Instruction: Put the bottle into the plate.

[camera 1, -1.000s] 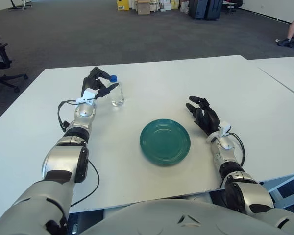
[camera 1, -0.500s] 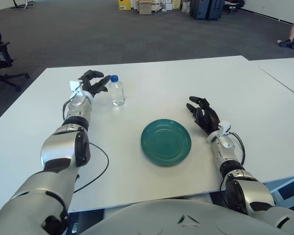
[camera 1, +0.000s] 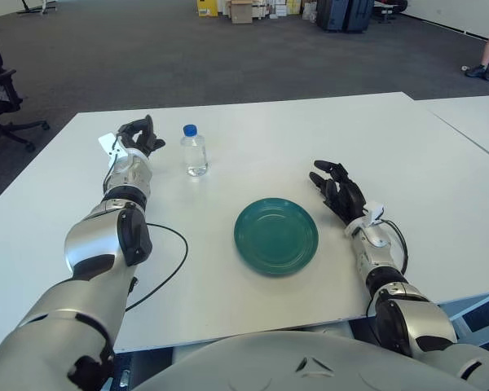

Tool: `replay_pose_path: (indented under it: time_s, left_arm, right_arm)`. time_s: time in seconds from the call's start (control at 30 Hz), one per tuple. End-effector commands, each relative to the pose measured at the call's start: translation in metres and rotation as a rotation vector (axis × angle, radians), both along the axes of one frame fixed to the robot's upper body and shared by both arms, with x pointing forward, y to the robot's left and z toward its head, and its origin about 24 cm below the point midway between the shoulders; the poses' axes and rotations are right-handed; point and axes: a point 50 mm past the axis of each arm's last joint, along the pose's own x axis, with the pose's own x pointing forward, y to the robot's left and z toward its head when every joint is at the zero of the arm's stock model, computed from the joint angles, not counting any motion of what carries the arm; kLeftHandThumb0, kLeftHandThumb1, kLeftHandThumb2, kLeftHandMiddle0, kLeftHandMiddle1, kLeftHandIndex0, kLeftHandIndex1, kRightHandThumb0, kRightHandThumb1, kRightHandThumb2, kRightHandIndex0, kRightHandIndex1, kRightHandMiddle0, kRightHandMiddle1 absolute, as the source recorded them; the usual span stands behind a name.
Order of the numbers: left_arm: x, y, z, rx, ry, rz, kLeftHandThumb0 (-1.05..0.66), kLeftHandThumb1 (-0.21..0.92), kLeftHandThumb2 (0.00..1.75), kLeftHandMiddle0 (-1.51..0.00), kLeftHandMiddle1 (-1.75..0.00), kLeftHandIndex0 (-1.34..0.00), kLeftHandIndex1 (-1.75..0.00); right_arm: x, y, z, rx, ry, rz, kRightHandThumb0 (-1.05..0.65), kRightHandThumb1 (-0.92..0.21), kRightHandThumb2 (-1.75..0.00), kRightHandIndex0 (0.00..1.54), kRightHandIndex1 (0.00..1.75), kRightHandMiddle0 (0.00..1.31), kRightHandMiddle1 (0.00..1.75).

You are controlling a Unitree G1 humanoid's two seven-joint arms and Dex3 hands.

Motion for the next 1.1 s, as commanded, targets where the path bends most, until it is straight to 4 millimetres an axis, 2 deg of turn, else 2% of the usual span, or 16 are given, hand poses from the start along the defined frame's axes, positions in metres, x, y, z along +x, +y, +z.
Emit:
replay_pose_path:
  time_s: [0.0, 0.07, 0.13, 0.27, 0.37, 0.57, 0.87, 1.07]
  left_arm:
    - [0.008, -0.004, 0.012, 0.075, 0.035, 0.015, -0.86, 0.92, 0.78, -0.16, -1.44, -0.03, -1.37]
    - [0.008, -0.005, 0.013, 0.110, 0.051, 0.017, -0.88, 0.92, 0.83, -0.11, -1.15, -0.02, -1.12]
    - [0.009, -0.006, 0.014, 0.132, 0.057, 0.014, -0.89, 0.92, 0.88, -0.13, -0.70, -0.01, -0.83]
    - [0.010, -0.007, 0.015, 0.152, 0.060, 0.000, -0.89, 0.92, 0.94, -0.16, -0.29, 0.00, -0.57]
    - [0.011, -0.009, 0.016, 0.162, 0.061, -0.021, -0.88, 0.92, 0.97, -0.17, -0.16, 0.00, -0.48]
    - [0.013, -0.013, 0.015, 0.174, 0.068, -0.057, -0.87, 0.92, 1.02, -0.17, -0.08, 0.00, -0.40]
    - [0.011, -0.024, 0.005, 0.189, 0.108, -0.119, -0.88, 0.92, 1.06, -0.20, -0.06, 0.00, -0.42]
    - [0.013, -0.048, -0.004, 0.165, 0.122, -0.235, -0.88, 0.92, 1.07, -0.29, -0.09, 0.00, -0.50]
  right_arm:
    - [-0.015, -0.006, -0.019, 0.014, 0.102, -0.021, -0.57, -0.92, -0.81, 0.33, 0.00, 0.00, 0.93]
    - [-0.016, -0.006, -0.019, 0.010, 0.102, -0.022, -0.57, -0.92, -0.81, 0.33, 0.00, 0.00, 0.93]
    - [-0.016, -0.007, -0.019, 0.004, 0.101, -0.022, -0.57, -0.92, -0.81, 0.34, 0.00, 0.00, 0.93]
    - [-0.017, -0.007, -0.020, -0.004, 0.098, -0.022, -0.57, -0.92, -0.82, 0.34, 0.01, 0.00, 0.92]
    - [-0.017, -0.007, -0.020, -0.010, 0.094, -0.021, -0.57, -0.92, -0.82, 0.35, 0.01, 0.00, 0.91]
    - [-0.019, -0.007, -0.020, -0.017, 0.094, -0.019, -0.56, -0.92, -0.83, 0.36, 0.01, 0.00, 0.91]
    - [-0.022, -0.009, -0.022, -0.028, 0.096, -0.022, -0.57, -0.92, -0.83, 0.35, 0.01, 0.00, 0.88]
    - [-0.025, -0.010, -0.026, -0.040, 0.115, -0.037, -0.55, -0.92, -0.83, 0.35, 0.00, 0.00, 0.89]
